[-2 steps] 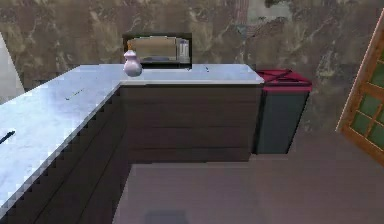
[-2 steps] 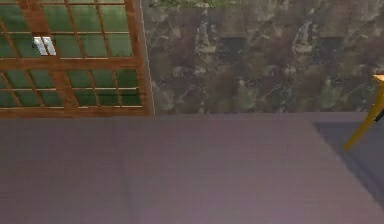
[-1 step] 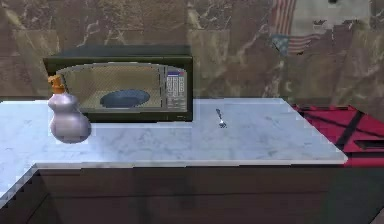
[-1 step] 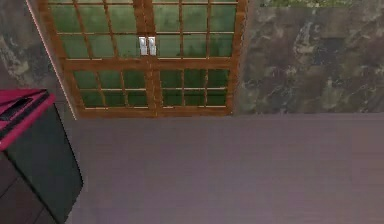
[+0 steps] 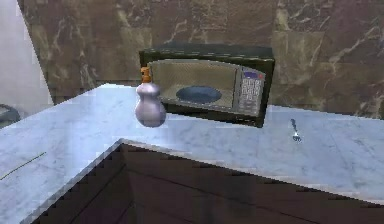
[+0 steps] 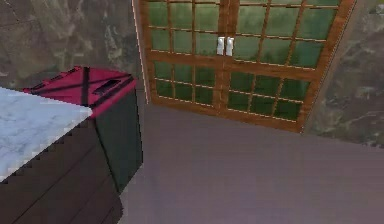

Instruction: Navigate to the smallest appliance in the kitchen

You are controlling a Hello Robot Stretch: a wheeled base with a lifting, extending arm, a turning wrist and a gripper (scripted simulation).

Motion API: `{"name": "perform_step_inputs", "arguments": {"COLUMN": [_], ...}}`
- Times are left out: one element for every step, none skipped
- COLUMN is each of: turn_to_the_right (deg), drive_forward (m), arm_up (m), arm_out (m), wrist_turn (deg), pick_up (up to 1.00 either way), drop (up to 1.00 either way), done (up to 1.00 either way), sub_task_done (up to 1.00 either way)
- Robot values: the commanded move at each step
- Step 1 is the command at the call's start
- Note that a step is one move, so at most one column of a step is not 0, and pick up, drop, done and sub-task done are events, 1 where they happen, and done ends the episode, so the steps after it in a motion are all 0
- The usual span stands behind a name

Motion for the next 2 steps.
{"name": "perform_step_inputs", "arguments": {"turn_to_the_right": [0.0, 0.0], "drive_forward": [0.10, 0.00], "arm_up": [0.00, 0.00], "arm_out": [0.00, 0.00], "wrist_turn": [0.0, 0.0], "pick_up": [0.00, 0.00], "drop": [0.00, 0.00], "done": [0.00, 1.00], "sub_task_done": [0.00, 0.00]}}
